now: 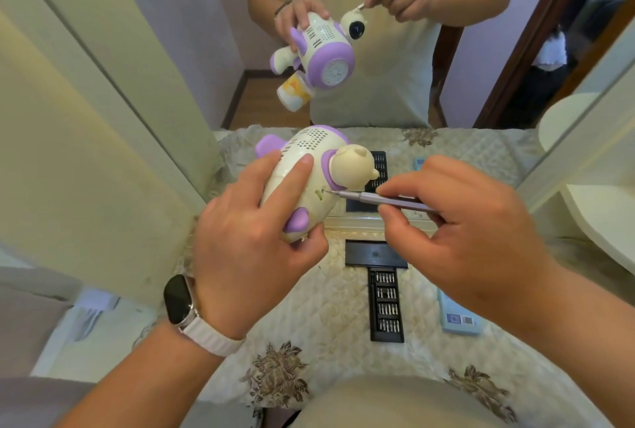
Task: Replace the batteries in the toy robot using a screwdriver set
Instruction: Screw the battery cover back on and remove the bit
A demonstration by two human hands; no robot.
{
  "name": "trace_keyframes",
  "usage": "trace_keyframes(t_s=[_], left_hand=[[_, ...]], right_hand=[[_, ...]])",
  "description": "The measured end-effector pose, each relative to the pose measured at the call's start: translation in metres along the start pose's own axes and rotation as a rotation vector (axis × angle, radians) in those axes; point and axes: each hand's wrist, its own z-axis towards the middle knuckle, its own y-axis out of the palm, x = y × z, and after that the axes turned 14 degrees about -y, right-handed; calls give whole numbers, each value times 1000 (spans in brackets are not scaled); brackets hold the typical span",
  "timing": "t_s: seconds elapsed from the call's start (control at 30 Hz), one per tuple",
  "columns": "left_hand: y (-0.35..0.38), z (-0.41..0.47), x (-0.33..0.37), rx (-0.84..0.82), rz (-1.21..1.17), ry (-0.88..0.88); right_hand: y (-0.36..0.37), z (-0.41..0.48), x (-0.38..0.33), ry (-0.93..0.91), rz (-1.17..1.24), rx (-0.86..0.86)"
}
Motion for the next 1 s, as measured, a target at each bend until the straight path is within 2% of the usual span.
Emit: trace_keyframes(t_s=[0.33,0.7,1.0], left_hand=[[2,-3,1,-17,-7,-4],[2,-3,5,-19,9,12],[2,-3,11,-2,-37,-9]], right_hand=[[6,0,0,7,-25,-14],[-7,5,-3,103,134,-122],[-25,14,-5,9,62,-113]])
